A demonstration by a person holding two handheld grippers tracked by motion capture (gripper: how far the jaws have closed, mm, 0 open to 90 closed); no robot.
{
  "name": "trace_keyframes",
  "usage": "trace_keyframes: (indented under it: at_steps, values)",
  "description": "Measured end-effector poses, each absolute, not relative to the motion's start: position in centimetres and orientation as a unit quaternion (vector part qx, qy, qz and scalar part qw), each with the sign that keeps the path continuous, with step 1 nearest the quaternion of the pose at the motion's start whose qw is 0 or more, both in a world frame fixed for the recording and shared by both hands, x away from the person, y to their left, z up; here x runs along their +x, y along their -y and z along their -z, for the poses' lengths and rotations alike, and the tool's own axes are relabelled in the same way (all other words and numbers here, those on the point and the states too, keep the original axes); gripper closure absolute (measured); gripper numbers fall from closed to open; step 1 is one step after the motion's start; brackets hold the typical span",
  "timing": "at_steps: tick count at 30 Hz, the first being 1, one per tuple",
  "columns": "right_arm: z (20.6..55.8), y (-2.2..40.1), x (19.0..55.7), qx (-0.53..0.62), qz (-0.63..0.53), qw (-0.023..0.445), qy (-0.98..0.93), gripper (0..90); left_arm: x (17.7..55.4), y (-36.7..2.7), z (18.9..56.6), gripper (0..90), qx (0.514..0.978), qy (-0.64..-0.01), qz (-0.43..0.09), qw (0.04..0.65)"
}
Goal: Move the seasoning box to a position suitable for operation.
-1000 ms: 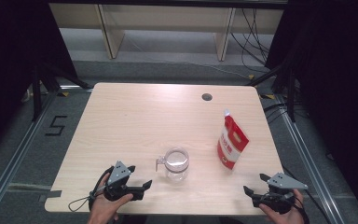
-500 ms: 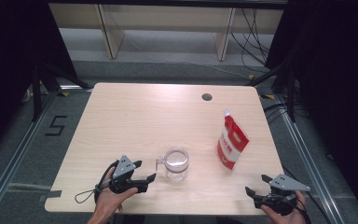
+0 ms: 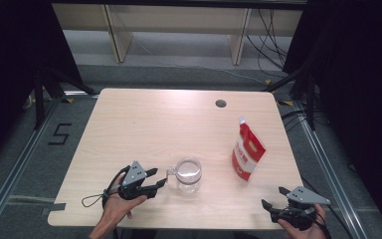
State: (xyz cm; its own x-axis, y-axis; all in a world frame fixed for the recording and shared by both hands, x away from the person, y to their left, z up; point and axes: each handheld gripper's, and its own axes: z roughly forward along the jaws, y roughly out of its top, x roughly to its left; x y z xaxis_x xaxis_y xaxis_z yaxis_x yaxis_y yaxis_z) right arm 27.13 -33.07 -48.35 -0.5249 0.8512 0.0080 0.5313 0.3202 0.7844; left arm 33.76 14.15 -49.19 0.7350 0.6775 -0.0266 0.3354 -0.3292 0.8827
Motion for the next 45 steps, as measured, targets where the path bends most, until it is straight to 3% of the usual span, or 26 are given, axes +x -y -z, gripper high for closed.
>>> trace_keyframes:
  at_steps: [13, 19, 45]
  values:
    - [48.4, 32.9, 27.2, 0.434, -0.381, 0.207, -0.790, 23.8, 34.8, -12.7, 49.4, 62.6, 0.809, -0.281, -0.175, 0.486]
    - [48.4, 32.8, 27.2, 0.432, -0.380, 0.207, -0.792, 24.3, 35.1, -12.3, 49.3, 73.2, 0.814, -0.254, -0.180, 0.490]
    - [48.4, 32.8, 27.3, 0.432, -0.381, 0.206, -0.791, 25.0, 33.5, -10.2, 48.9, 74.2, 0.820, -0.265, -0.172, 0.477]
